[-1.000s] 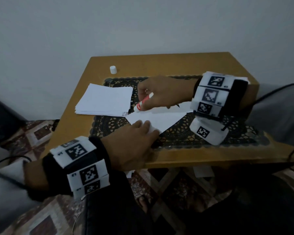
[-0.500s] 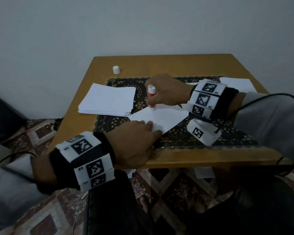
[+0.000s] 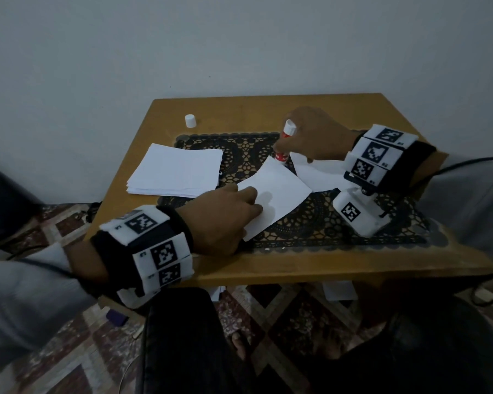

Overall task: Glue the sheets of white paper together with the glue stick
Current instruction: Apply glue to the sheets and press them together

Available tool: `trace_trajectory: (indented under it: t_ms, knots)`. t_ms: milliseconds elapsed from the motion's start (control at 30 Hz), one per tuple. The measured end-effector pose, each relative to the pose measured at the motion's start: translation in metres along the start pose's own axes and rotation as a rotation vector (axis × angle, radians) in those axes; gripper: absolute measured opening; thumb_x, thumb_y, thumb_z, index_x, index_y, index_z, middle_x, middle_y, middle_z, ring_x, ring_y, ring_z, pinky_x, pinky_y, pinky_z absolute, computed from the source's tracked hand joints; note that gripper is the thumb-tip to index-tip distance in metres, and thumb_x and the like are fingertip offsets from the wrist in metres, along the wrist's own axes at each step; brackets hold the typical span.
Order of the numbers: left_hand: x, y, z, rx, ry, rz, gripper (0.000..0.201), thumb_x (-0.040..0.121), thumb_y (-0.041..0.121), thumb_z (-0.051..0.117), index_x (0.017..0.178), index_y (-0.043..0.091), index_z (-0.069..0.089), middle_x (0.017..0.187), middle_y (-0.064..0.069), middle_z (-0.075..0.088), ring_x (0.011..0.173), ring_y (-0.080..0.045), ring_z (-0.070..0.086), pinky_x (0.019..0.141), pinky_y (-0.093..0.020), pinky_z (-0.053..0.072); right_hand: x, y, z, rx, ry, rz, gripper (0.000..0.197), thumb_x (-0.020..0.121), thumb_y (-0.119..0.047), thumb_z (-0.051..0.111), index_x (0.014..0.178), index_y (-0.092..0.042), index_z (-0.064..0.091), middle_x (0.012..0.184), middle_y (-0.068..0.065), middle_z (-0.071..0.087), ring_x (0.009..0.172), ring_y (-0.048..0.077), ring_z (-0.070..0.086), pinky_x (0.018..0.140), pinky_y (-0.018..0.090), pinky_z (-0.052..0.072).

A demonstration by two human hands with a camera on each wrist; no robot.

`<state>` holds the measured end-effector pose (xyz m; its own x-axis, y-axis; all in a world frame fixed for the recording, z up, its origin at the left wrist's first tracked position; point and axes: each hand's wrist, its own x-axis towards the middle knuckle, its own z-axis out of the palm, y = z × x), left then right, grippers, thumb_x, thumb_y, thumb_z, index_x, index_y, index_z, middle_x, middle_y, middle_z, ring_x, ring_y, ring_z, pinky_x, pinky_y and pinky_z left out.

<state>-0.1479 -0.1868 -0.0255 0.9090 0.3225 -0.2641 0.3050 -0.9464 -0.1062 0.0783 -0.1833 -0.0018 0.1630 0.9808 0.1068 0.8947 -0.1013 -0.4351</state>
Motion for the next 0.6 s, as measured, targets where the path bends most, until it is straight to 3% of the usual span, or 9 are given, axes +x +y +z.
trace_trajectory:
  t_ms: [133, 267, 333, 400, 467, 533, 600]
  knots:
    - [0.010, -0.012, -0.003, -0.099, -0.043, -0.005, 0.056, 0.088, 0.034, 0.063, 0.139, 0.023, 0.042, 0.137, -0.001, 0.034, 0.122, -0.024, 0.036, 0.102, -0.039, 0.039, -0.007, -0.017, 0.002, -0.115, 0.015, -0.114, 0.028, 0.083, -0.030, 0.069, 0.083, -0.006, 0.054, 0.076, 0.003, 0.052, 0.064, 0.017, 0.047, 0.051, 0.027, 0.033]
    - [0.024, -0.018, -0.011, -0.150, -0.080, 0.025, 0.049, 0.081, 0.035, 0.072, 0.123, 0.022, 0.050, 0.149, 0.001, 0.029, 0.129, -0.024, 0.031, 0.106, -0.035, 0.031, -0.003, -0.022, 0.000, -0.091, 0.196, -0.106, 0.025, 0.076, -0.025, 0.067, 0.062, -0.011, 0.050, 0.062, 0.001, 0.053, 0.055, 0.015, 0.044, 0.052, 0.027, 0.031]
    - [0.031, -0.020, -0.014, -0.154, -0.104, 0.029, 0.045, 0.079, 0.038, 0.073, 0.115, 0.022, 0.049, 0.146, 0.001, 0.035, 0.124, -0.025, 0.032, 0.102, -0.034, 0.030, -0.003, -0.024, -0.004, -0.076, 0.274, -0.089, 0.030, 0.074, -0.027, 0.066, 0.060, -0.018, 0.041, 0.062, 0.000, 0.050, 0.055, 0.014, 0.042, 0.050, 0.027, 0.029]
    - [0.036, -0.022, -0.016, -0.163, -0.117, 0.029, 0.045, 0.076, 0.041, 0.074, 0.109, 0.023, 0.048, 0.140, 0.002, 0.042, 0.117, -0.024, 0.033, 0.099, -0.042, 0.036, -0.004, -0.024, -0.003, -0.071, 0.225, -0.089, 0.036, 0.077, -0.025, 0.066, 0.057, -0.017, 0.036, 0.058, -0.002, 0.042, 0.052, 0.009, 0.036, 0.047, 0.025, 0.026]
    - [0.038, -0.023, -0.016, -0.174, -0.122, 0.020, 0.048, 0.075, 0.042, 0.075, 0.108, 0.024, 0.046, 0.135, 0.002, 0.047, 0.113, -0.022, 0.032, 0.095, -0.045, 0.039, -0.005, -0.022, 0.006, -0.103, 0.119, -0.088, 0.031, 0.079, -0.025, 0.066, 0.062, -0.013, 0.043, 0.062, -0.001, 0.043, 0.054, 0.010, 0.036, 0.048, 0.025, 0.027]
    - [0.040, -0.024, -0.016, -0.175, -0.128, 0.010, 0.050, 0.075, 0.042, 0.075, 0.110, 0.024, 0.044, 0.127, 0.003, 0.051, 0.107, -0.018, 0.031, 0.090, -0.042, 0.040, -0.005, -0.019, 0.015, -0.127, 0.067, -0.090, 0.025, 0.081, -0.026, 0.064, 0.072, -0.010, 0.047, 0.067, 0.000, 0.045, 0.058, 0.013, 0.037, 0.049, 0.026, 0.027]
    - [0.041, -0.024, -0.015, -0.162, -0.131, 0.007, 0.051, 0.076, 0.043, 0.074, 0.112, 0.025, 0.043, 0.122, 0.002, 0.053, 0.105, -0.017, 0.030, 0.086, -0.039, 0.039, -0.004, -0.017, 0.021, -0.114, 0.036, -0.087, 0.026, 0.082, -0.023, 0.063, 0.070, -0.010, 0.044, 0.065, 0.000, 0.043, 0.056, 0.014, 0.035, 0.047, 0.026, 0.024]
